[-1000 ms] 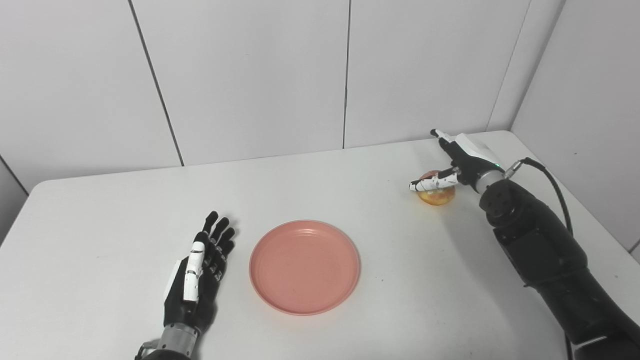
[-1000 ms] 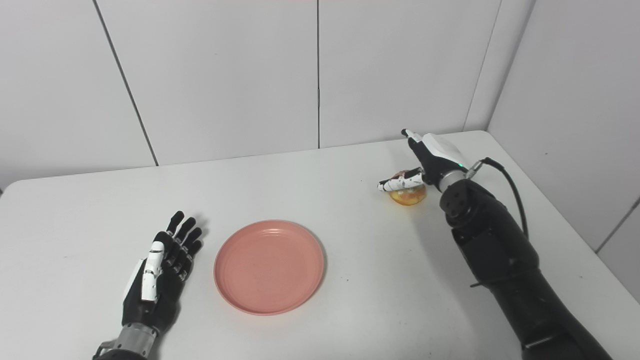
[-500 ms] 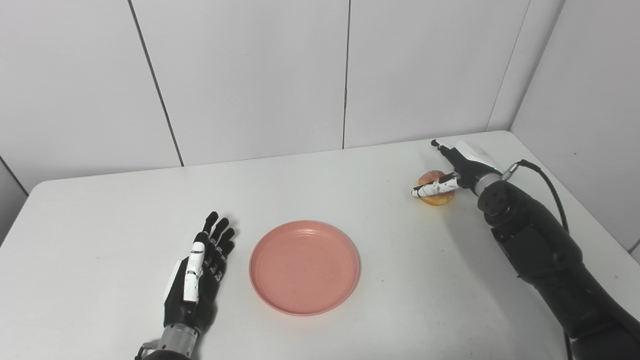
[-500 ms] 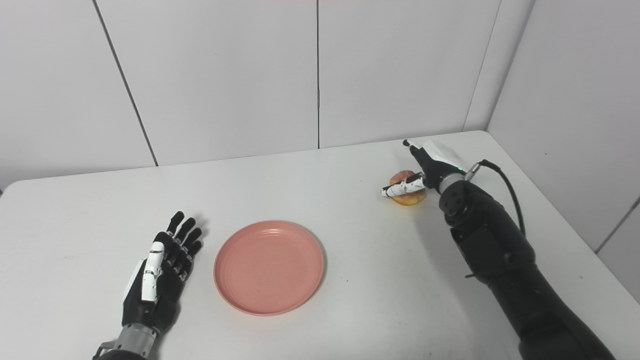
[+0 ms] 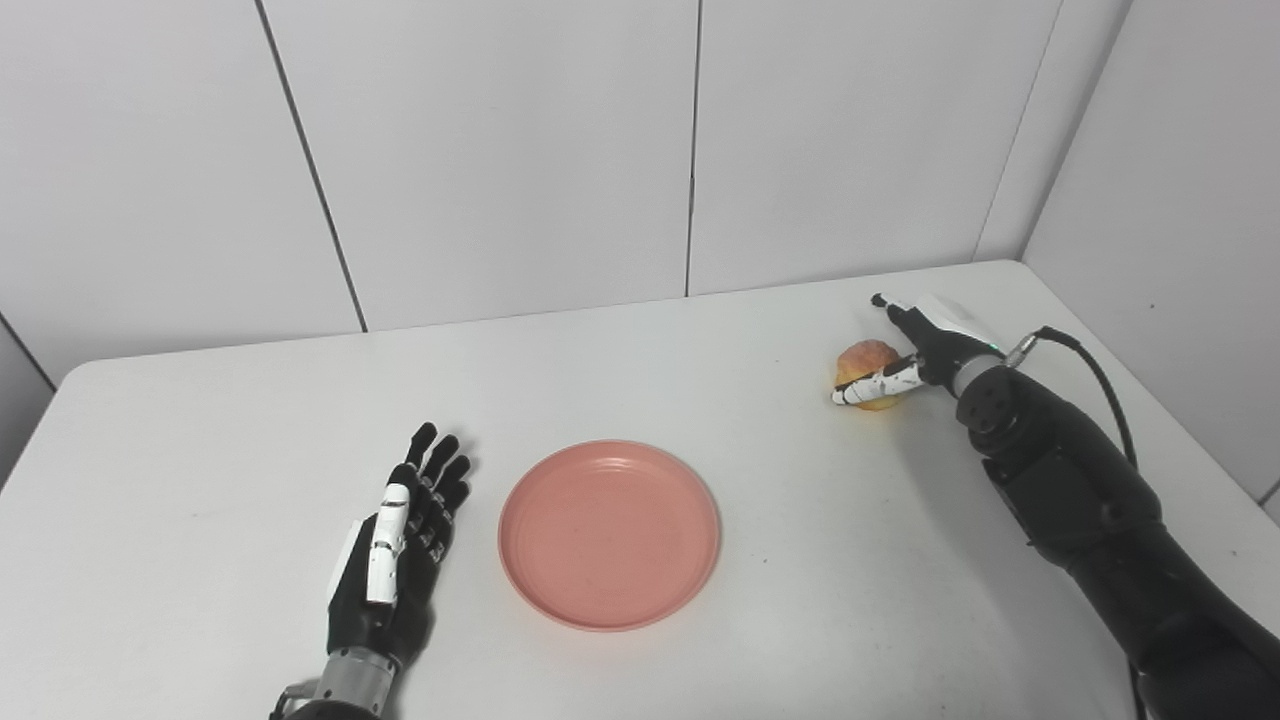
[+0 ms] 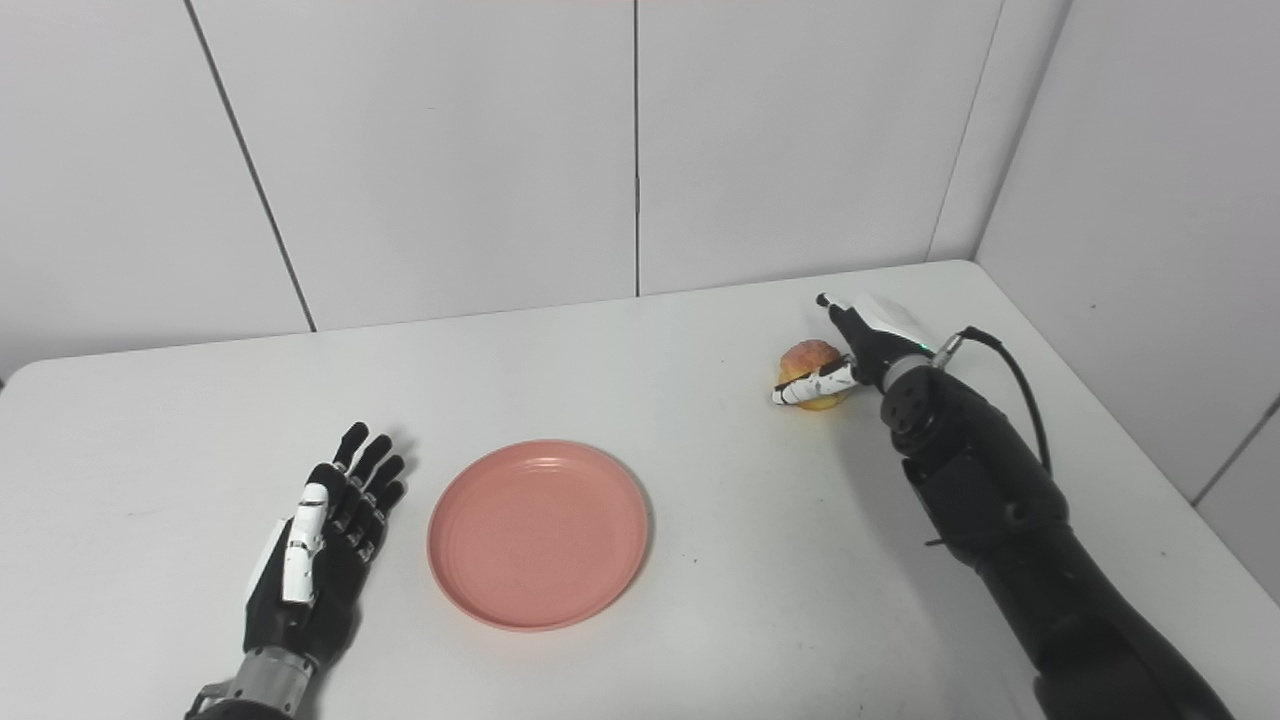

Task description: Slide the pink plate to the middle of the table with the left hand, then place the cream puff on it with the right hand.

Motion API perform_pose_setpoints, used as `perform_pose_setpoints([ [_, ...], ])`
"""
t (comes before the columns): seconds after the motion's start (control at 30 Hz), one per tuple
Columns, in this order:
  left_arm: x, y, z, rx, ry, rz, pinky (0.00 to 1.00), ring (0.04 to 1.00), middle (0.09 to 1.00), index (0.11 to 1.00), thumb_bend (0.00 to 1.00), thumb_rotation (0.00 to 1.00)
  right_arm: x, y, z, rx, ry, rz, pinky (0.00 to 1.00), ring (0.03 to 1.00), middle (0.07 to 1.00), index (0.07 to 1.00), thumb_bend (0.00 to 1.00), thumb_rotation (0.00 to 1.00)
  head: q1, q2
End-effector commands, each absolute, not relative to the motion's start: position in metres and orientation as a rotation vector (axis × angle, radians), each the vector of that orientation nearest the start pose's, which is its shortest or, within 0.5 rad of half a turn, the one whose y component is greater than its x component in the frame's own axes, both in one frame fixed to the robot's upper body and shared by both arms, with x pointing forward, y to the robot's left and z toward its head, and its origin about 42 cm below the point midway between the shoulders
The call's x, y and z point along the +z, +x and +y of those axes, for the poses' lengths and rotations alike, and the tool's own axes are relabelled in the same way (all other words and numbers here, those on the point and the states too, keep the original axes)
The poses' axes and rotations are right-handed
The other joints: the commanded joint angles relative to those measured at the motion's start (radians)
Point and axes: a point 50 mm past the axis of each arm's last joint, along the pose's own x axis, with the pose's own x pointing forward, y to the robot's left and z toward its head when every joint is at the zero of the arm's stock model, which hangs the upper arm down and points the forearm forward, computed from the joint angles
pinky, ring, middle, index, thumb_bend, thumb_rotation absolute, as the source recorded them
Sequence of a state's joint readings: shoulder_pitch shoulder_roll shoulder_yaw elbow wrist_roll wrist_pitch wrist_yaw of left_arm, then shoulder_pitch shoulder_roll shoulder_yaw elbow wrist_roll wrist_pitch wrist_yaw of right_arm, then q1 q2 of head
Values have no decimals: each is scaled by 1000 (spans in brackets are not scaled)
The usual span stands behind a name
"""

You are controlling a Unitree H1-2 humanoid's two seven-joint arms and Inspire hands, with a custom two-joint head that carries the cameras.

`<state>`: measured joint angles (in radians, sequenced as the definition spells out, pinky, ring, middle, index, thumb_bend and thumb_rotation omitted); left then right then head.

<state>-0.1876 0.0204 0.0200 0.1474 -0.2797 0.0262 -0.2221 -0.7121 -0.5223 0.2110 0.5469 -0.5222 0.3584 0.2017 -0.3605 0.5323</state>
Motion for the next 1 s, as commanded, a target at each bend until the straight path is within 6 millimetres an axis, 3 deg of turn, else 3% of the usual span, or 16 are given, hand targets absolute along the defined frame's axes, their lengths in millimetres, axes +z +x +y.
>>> perform_pose_setpoints([
  [0.0, 73, 318, 223, -204, -222, 125, 1000, 968, 977, 979, 385, 1000, 266, 504, -351, -43, -1094, 172, 794, 922, 968, 947, 866, 334, 1, 2],
  [0.57, 71, 319, 223, -203, -231, 130, 1000, 970, 981, 981, 393, 1000, 249, 509, -346, 5, -1082, 244, 780, 871, 906, 895, 867, 312, 6, 8],
  [0.8, 75, 318, 222, -205, -232, 130, 1000, 967, 976, 976, 404, 1000, 245, 513, -342, -8, -1133, 267, 729, 823, 875, 868, 839, 272, 8, 11],
  [0.97, 77, 318, 221, -206, -233, 128, 1000, 970, 979, 979, 393, 1000, 241, 514, -342, -30, -1192, 253, 564, 641, 697, 699, 783, 138, 7, 14],
])
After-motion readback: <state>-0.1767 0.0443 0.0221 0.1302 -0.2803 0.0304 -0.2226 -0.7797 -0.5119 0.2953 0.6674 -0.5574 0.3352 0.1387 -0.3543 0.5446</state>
